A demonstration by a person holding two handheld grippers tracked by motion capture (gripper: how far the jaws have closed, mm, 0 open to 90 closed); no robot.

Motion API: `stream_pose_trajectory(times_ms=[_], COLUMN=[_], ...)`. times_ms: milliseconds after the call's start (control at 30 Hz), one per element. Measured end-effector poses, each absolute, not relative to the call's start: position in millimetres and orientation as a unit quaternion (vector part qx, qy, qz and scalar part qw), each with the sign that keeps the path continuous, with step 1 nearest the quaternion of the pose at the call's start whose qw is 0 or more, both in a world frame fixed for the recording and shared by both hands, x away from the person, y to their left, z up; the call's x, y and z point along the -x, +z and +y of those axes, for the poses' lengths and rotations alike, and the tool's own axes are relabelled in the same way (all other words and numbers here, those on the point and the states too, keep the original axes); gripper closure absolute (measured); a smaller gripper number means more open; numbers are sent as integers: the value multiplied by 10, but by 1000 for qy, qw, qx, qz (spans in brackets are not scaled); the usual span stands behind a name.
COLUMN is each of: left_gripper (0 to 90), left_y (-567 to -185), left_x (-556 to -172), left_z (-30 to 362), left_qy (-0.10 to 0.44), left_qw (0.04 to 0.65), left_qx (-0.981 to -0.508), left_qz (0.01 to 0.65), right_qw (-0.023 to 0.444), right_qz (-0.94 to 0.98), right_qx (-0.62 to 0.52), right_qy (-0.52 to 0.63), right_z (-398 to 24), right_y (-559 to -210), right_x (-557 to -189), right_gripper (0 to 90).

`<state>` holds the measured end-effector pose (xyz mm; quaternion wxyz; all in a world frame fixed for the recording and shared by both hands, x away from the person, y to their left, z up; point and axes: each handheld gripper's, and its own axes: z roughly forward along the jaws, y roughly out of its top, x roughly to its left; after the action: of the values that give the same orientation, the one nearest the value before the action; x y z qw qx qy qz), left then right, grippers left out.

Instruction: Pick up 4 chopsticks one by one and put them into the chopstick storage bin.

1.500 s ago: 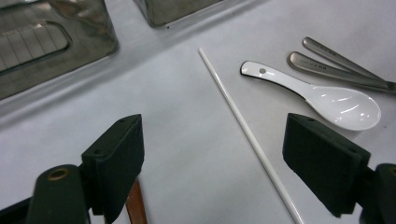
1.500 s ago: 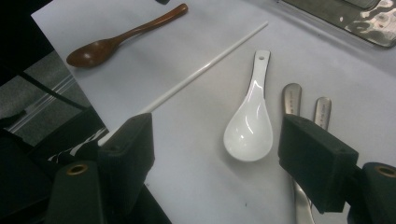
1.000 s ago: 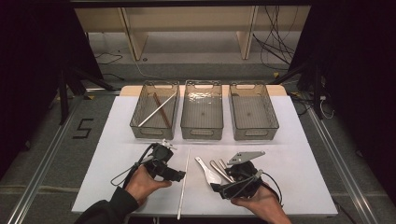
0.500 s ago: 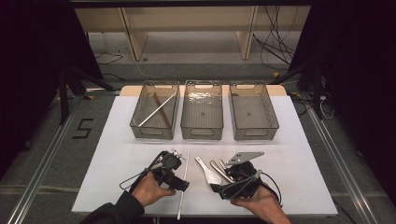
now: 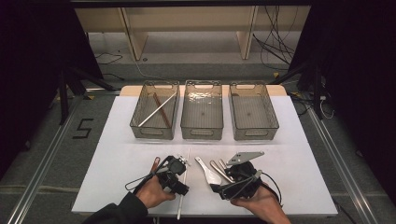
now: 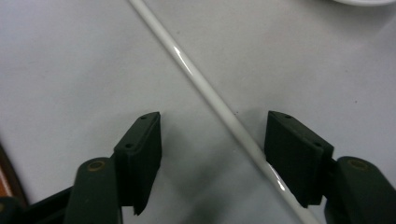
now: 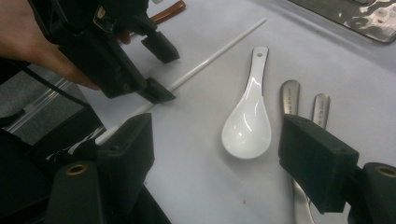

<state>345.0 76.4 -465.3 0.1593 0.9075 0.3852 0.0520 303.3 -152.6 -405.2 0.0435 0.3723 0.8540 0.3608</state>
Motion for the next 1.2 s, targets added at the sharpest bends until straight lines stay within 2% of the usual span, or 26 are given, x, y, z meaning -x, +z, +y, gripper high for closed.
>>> stream_pose_trajectory(times_ms=[567,933,1200], left_gripper=[666,723,822], left_y=[-4620,-4612,-4611], left_x=[-3529,-3624,-3672], left_z=[871,1011,1084], left_qy=[36,0,-3], left_qw=[145,142,135], left_qx=[-918,-913,-911], left_qz=[367,383,389], right_qw=[44,44,44], right_qz=[854,854,854], right_qx=[-371,-372,-371], right_qy=[362,361,361], right_z=[-1521,-1519,-1525], right_y=[-4050,-4046,-4043], right_x=[-3024,-3020,-3022], right_gripper=[277,278,278])
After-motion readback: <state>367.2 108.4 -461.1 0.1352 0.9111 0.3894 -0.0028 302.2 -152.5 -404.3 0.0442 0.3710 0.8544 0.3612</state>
